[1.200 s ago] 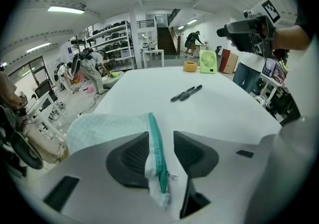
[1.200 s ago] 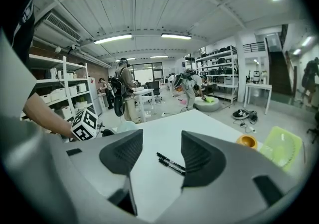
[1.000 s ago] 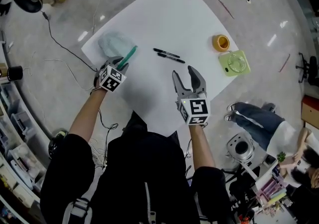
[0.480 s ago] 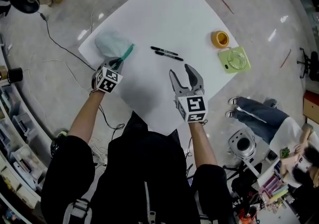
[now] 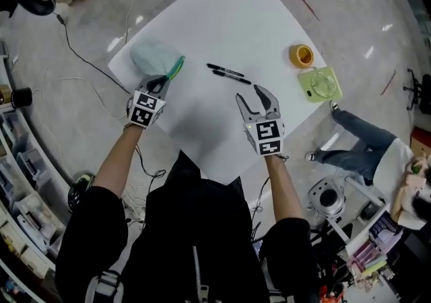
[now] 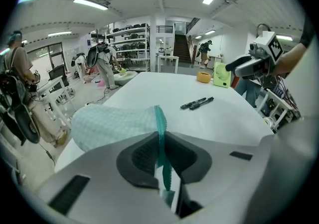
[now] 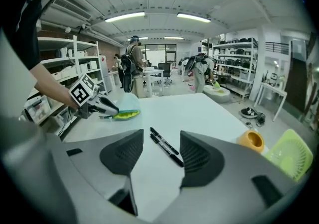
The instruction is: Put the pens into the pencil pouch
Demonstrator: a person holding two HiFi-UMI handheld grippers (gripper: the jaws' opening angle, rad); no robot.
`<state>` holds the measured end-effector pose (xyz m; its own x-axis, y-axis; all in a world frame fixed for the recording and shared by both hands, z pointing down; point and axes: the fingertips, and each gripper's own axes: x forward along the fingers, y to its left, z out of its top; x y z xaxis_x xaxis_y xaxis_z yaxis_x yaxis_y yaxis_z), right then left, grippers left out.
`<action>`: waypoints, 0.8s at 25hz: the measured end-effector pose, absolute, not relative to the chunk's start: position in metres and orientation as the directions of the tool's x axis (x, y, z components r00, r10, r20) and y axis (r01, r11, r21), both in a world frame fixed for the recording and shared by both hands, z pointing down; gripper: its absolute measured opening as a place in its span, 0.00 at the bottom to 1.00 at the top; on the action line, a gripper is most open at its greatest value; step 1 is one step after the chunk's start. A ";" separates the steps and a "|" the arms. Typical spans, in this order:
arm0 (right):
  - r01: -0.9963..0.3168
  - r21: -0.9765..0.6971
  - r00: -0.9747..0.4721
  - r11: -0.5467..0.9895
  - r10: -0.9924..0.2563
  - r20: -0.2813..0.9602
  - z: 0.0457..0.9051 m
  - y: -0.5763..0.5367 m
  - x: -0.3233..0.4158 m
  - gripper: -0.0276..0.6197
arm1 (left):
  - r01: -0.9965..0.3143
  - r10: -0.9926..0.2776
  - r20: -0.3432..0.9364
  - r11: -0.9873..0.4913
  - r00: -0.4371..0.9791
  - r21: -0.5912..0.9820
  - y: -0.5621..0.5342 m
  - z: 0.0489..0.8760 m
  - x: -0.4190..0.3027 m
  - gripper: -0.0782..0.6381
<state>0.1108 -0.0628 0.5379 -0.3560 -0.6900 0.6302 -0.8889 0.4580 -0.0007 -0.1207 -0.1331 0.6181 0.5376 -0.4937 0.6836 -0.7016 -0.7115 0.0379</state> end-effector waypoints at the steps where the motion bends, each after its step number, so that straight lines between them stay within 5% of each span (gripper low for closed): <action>1: -0.883 0.005 -0.358 0.470 -0.679 0.642 0.544 -0.064 0.112 0.40 | -0.704 -0.497 0.680 -0.709 0.539 0.040 -0.134 0.617 -0.120 0.18; 20: -0.780 0.039 -0.315 0.624 -0.447 0.837 0.649 -0.077 0.129 0.37 | -0.732 -0.519 0.654 -0.677 0.551 0.079 -0.136 0.607 -0.123 0.18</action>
<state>0.1293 -0.0770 0.6489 -0.3150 -0.4466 0.8374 -0.7805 0.6240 0.0392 -0.1234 -0.1365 0.6065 0.5508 -0.5188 0.6538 -0.7315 -0.6773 0.0789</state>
